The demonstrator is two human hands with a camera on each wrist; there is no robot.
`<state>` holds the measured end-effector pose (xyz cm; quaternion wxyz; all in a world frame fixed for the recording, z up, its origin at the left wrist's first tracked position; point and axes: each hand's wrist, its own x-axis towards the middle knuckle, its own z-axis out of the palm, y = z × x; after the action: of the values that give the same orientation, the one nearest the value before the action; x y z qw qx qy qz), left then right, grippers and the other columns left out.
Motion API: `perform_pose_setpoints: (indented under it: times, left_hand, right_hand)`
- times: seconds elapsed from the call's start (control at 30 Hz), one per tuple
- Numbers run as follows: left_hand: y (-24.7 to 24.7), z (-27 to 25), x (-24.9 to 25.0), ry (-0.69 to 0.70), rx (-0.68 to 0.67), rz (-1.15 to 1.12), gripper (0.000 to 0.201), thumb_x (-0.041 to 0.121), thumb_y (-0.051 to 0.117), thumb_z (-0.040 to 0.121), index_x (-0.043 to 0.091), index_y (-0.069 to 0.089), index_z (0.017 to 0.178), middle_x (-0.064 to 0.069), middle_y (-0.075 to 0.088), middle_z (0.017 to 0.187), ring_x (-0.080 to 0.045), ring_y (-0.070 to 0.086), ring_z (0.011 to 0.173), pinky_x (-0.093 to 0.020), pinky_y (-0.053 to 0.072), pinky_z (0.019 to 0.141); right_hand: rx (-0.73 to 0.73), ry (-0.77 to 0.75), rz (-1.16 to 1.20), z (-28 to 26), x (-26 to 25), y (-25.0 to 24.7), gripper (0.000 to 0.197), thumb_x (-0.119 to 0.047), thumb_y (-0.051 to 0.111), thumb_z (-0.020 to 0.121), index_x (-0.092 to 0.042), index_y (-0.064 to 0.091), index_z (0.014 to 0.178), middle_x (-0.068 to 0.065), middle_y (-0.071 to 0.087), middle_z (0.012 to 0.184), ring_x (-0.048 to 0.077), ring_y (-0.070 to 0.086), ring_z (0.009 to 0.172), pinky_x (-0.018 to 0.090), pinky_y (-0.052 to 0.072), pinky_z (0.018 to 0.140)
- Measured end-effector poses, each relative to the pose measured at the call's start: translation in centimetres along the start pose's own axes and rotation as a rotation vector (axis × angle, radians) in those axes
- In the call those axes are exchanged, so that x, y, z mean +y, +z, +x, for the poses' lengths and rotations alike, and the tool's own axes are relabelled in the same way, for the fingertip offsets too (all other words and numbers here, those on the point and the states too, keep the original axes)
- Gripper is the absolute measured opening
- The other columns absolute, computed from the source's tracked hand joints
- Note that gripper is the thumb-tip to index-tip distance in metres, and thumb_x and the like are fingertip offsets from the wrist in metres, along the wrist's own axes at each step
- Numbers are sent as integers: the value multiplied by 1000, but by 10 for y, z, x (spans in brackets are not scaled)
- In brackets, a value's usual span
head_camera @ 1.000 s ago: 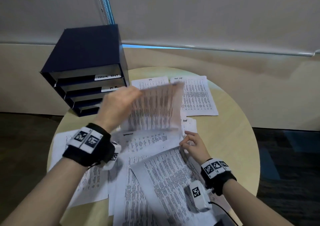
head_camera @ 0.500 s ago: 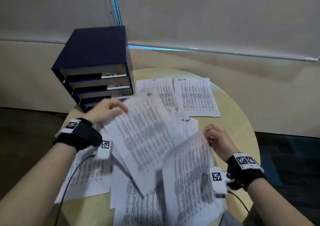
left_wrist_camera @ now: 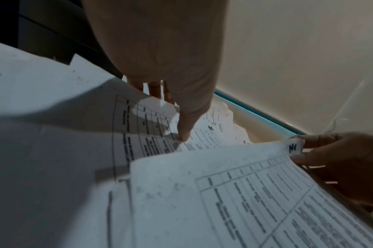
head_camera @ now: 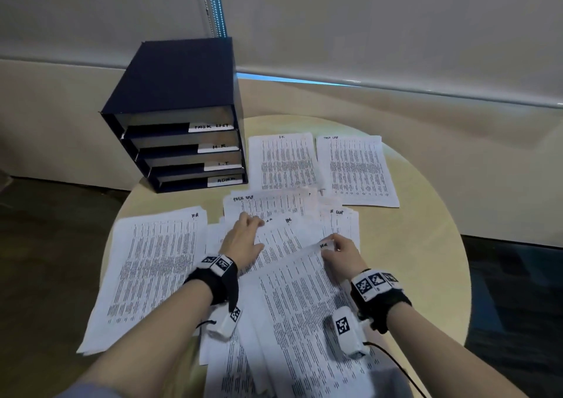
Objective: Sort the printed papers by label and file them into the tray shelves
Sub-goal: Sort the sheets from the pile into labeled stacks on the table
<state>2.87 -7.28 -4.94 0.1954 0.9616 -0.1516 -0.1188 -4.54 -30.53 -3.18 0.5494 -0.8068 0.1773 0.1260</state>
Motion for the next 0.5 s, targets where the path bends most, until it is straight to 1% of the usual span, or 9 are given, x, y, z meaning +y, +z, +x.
perform_pose_setpoints:
  times: [0.03, 0.07, 0.17, 0.23, 0.3, 0.4, 0.43, 0.5]
  left_hand:
    - [0, 2, 0, -23, 6, -10, 46, 21, 67, 85, 15, 46, 126, -3, 38, 122, -19, 55, 88, -33, 48, 82]
    - [0, 4, 0, -40, 6, -18, 45, 22, 68, 84, 15, 47, 124, -2, 38, 122, -20, 56, 87, -33, 49, 82]
    - [-1, 8, 1, -59, 17, -13, 39, 24, 70, 82, 15, 48, 113, -1, 37, 117, -21, 55, 86, -34, 48, 80]
    - [-3, 8, 1, -66, 22, -21, 32, 23, 70, 82, 14, 48, 105, 1, 35, 113, -21, 54, 85, -33, 47, 76]
    - [-4, 8, 1, -50, 32, -47, 25, 22, 70, 82, 14, 50, 96, 2, 36, 108, -21, 53, 84, -33, 47, 75]
    - [-3, 8, -2, -2, 73, -69, 20, 22, 72, 81, 14, 54, 81, 1, 40, 102, -18, 49, 87, -32, 47, 78]
    - [-4, 8, -2, 17, 79, -55, 20, 22, 72, 82, 14, 54, 79, 1, 41, 100, -17, 48, 87, -30, 46, 78]
    - [-5, 6, -2, 70, 92, 10, 20, 24, 70, 85, 14, 53, 80, 0, 42, 100, -17, 45, 87, -27, 42, 78]
  right_hand:
    - [3, -11, -29, 3, -1, 1, 16, -1, 49, 83, -16, 54, 80, 5, 55, 73, 19, 50, 67, 28, 41, 65]
    - [8, -24, -53, 6, -1, 2, 16, -2, 50, 83, -17, 53, 81, 2, 54, 75, 18, 50, 69, 26, 39, 65]
    - [22, -50, -81, 11, -5, 3, 16, -3, 52, 83, -18, 52, 80, -3, 51, 72, 18, 48, 68, 24, 35, 58]
    - [17, -51, -73, 10, -8, 2, 18, -2, 52, 83, -19, 52, 78, -1, 53, 71, 19, 51, 67, 25, 38, 58]
    - [7, -55, -49, 7, -11, 3, 22, 0, 51, 84, -20, 52, 75, 1, 55, 69, 19, 52, 63, 25, 40, 58]
    - [9, -54, -4, 1, -13, 4, 25, 3, 50, 85, -19, 51, 73, 2, 53, 65, 17, 46, 57, 21, 38, 50]
    - [14, -56, 6, 0, -13, 4, 25, 3, 50, 85, -19, 52, 73, 2, 53, 65, 16, 46, 56, 20, 38, 49]
    - [23, -61, 21, -1, -14, 5, 26, 3, 51, 84, -20, 52, 73, 2, 56, 68, 15, 48, 59, 21, 38, 52]
